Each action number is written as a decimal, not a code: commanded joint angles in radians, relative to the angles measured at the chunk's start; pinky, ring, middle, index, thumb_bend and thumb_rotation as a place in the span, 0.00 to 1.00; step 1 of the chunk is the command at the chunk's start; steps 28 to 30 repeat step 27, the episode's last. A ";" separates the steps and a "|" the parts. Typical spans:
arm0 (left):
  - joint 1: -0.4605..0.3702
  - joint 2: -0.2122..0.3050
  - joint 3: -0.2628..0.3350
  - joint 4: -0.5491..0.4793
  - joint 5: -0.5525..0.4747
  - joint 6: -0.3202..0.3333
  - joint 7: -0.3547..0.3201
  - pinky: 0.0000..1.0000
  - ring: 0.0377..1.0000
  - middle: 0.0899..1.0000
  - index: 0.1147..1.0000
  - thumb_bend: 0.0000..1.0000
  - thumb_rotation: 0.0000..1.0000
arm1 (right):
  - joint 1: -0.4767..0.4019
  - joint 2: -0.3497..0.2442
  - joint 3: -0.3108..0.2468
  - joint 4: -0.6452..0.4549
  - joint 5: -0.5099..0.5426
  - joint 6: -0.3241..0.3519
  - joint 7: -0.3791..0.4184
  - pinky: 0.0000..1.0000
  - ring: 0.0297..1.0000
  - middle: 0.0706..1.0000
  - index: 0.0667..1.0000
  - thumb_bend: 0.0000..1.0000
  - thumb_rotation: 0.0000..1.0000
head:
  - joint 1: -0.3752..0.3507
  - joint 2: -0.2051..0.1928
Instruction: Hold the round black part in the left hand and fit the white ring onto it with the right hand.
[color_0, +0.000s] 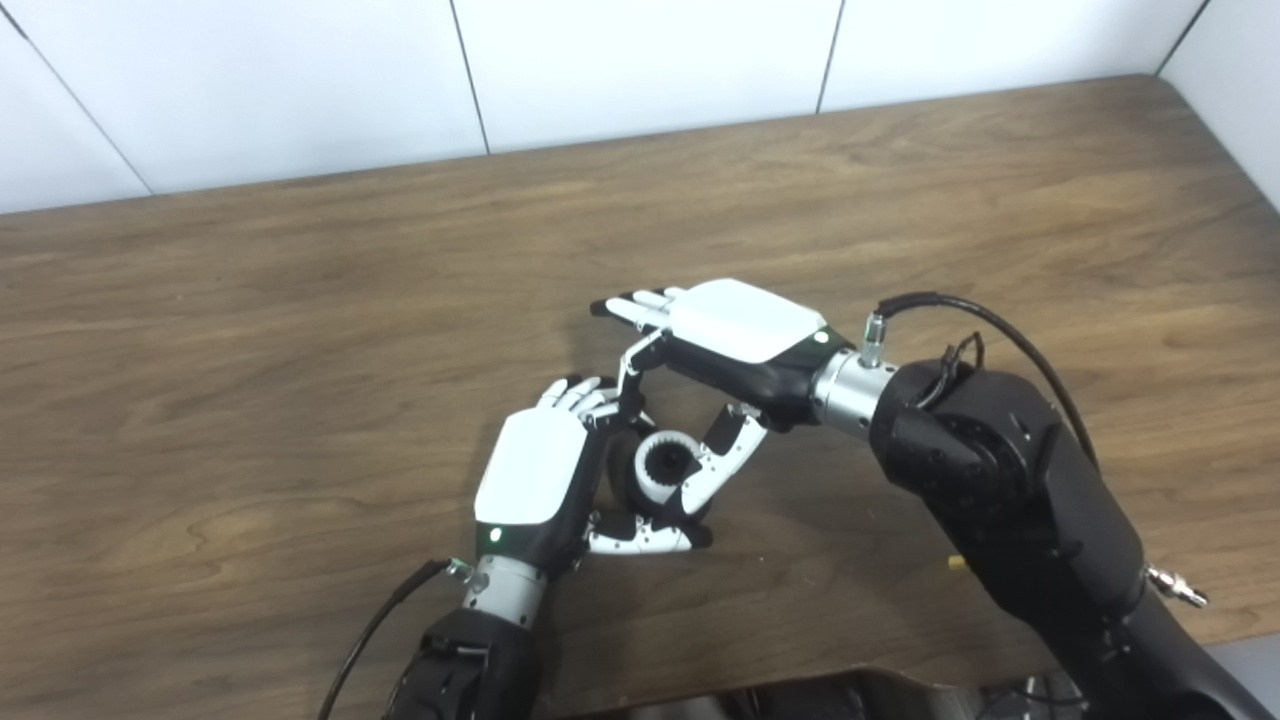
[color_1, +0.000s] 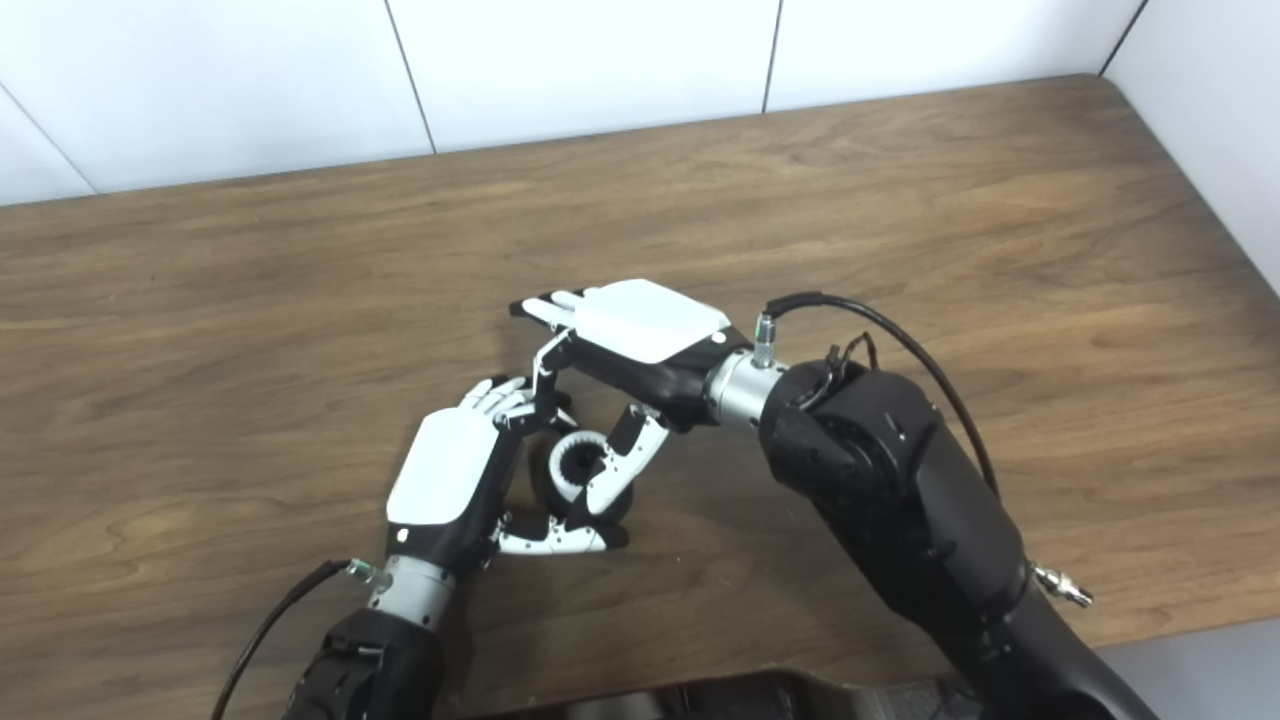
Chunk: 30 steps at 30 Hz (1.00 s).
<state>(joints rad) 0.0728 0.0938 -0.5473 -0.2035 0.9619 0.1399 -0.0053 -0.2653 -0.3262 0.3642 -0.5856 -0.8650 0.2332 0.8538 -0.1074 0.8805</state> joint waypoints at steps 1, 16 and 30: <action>0.015 0.001 -0.024 0.036 0.000 0.014 -0.068 0.92 0.84 0.74 0.42 0.52 0.05 | -0.038 0.000 -0.019 -0.040 -0.006 -0.001 -0.008 1.00 1.00 1.00 0.89 1.00 0.42 | 0.000 0.001; 0.016 0.001 -0.018 0.040 -0.012 0.010 -0.060 0.92 0.84 0.74 0.42 0.52 0.05 | -0.093 -0.017 -0.102 -0.104 0.039 0.098 0.066 1.00 1.00 0.97 0.86 0.86 0.74 | 0.005 0.000; 0.020 0.009 -0.011 0.039 -0.022 0.003 -0.056 0.91 0.83 0.72 0.42 0.52 0.05 | -0.083 -0.036 -0.115 -0.093 0.037 0.117 0.055 1.00 1.00 0.96 0.86 0.77 0.86 | 0.004 0.001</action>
